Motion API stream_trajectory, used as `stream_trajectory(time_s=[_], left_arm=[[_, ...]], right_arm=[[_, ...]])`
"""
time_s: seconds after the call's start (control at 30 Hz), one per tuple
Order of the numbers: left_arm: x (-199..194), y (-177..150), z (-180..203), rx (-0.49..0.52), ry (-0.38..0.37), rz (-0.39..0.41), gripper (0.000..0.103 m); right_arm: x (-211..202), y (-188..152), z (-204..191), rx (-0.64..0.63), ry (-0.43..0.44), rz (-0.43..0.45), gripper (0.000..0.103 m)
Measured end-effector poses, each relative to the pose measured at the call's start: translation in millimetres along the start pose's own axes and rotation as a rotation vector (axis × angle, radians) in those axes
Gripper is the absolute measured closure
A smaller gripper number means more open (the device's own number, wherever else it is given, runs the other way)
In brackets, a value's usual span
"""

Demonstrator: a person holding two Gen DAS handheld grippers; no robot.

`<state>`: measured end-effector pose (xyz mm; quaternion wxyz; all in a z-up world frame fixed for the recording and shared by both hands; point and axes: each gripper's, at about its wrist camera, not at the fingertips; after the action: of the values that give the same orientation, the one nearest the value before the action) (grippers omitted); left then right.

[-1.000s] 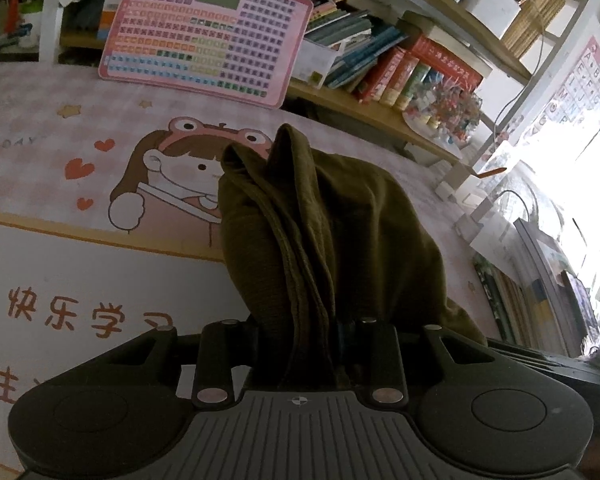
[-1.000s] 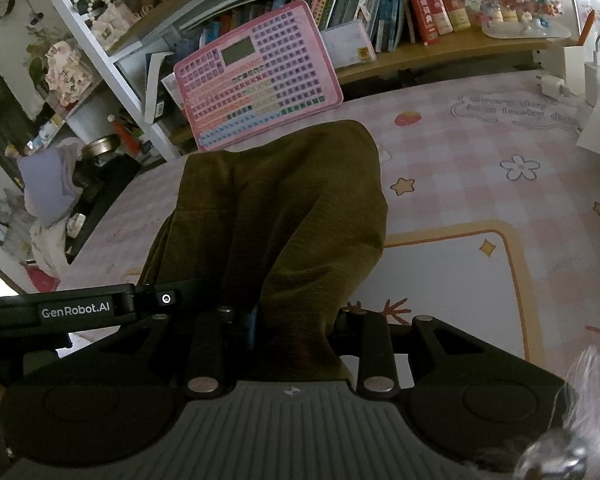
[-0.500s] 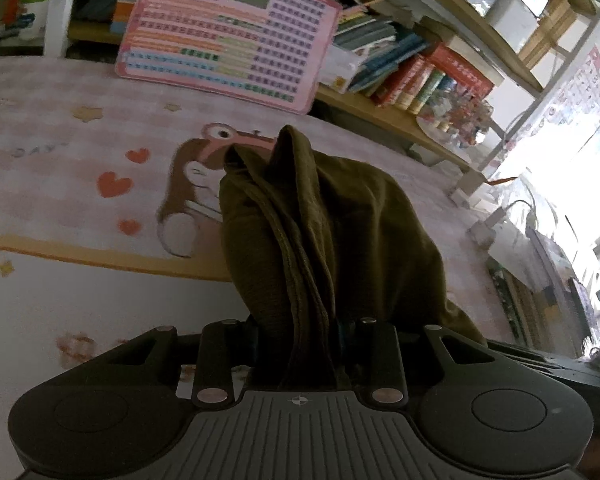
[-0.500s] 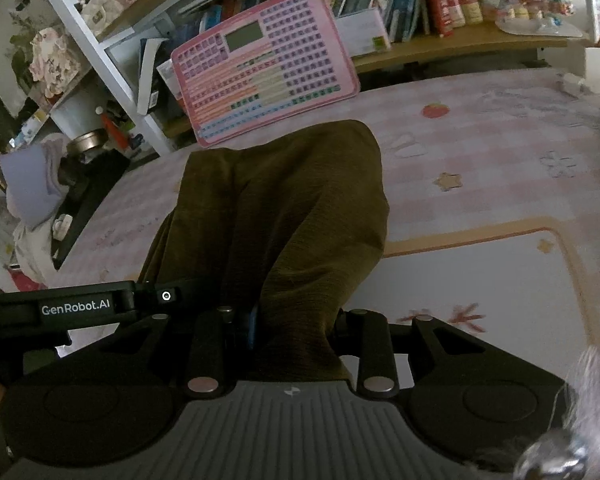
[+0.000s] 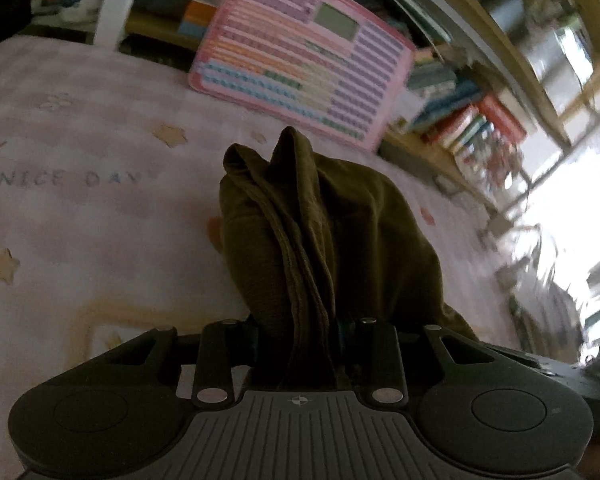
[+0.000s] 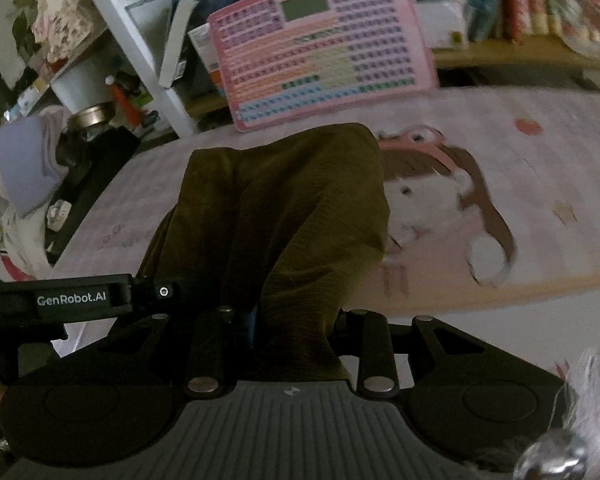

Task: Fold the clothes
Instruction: 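Lower the folded cloth bundle onto the mat with both grippers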

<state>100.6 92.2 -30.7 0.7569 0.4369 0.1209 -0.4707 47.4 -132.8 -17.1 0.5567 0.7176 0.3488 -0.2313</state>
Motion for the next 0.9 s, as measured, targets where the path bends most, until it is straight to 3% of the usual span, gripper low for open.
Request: stream_trajectory(time_s=[0.27, 0.5, 0.63, 0.73, 0.9], left_arm=[[11, 61, -33, -0.011, -0.031, 0.073, 0.072], [29, 108, -57, -0.026, -0.031, 0.114, 0.072], [46, 116, -77, -0.07, -0.018, 0.094, 0.07], [58, 113, -96, -0.11, 0.003, 0.067, 0.061], [54, 111, -99, -0.11, -0.007, 0.095, 0.058]], right_arm=[[46, 55, -40, -0.068, -0.032, 0.052, 0.075], [89, 93, -50, -0.031, -0.015, 0.102, 0.075], [115, 105, -45, 0.012, -0.012, 0.088, 0.071], [141, 103, -38, 0.061, -0.034, 0.011, 0.066], [143, 99, -37, 0.115, -0.04, 0.02, 0.06]])
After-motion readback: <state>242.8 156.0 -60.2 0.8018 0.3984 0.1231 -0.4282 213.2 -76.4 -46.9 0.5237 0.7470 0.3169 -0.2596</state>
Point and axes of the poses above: each gripper's, at about its wrist camera, not at the fingertips, and x roughly the way its jaws point, z to its right, y to its top, and after that the axes turned 6 degrees about -y, right-handed
